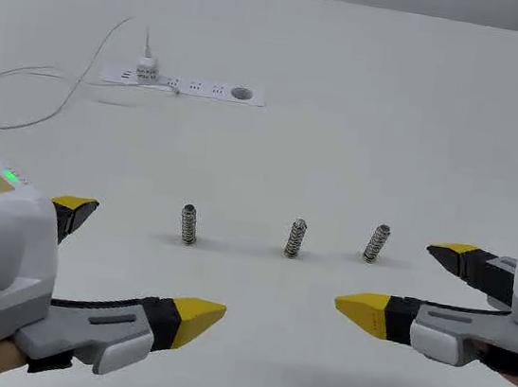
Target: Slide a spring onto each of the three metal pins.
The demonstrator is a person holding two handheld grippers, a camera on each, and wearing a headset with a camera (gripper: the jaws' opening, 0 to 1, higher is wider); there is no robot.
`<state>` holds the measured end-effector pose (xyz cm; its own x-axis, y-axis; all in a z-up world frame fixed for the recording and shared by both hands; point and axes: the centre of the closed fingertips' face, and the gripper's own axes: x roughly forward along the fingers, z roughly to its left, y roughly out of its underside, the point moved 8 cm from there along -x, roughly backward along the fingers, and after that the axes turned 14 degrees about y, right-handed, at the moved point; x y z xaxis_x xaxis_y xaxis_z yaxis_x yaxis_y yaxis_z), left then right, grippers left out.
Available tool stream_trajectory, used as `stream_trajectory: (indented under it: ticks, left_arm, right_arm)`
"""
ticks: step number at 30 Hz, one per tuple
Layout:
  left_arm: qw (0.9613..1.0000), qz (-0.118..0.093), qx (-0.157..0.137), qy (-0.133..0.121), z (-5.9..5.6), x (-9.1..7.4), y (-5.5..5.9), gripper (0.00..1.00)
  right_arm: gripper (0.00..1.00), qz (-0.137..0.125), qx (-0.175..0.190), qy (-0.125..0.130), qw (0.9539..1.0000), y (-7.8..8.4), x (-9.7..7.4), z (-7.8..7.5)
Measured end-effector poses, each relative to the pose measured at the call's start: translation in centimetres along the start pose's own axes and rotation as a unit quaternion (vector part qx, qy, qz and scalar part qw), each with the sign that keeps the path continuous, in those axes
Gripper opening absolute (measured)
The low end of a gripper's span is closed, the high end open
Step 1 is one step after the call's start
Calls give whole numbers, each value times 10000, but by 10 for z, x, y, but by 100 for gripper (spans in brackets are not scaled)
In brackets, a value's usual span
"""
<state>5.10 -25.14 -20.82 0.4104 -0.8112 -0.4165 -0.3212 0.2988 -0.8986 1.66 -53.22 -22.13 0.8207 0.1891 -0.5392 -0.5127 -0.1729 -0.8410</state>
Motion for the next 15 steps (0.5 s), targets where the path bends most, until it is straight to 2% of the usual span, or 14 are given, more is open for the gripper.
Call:
stream_trajectory:
  ticks: [6, 15]
  left_arm:
    - [10000, 6, -12, -18, 0, 0, -1, 100]
    - [10000, 22, -10, -9, -2, 1, 0, 100]
  right_arm:
    - [84, 52, -12, -20, 10000, 7, -3, 0]
    - [84, 59, 76, 15, 10000, 10, -5, -2]
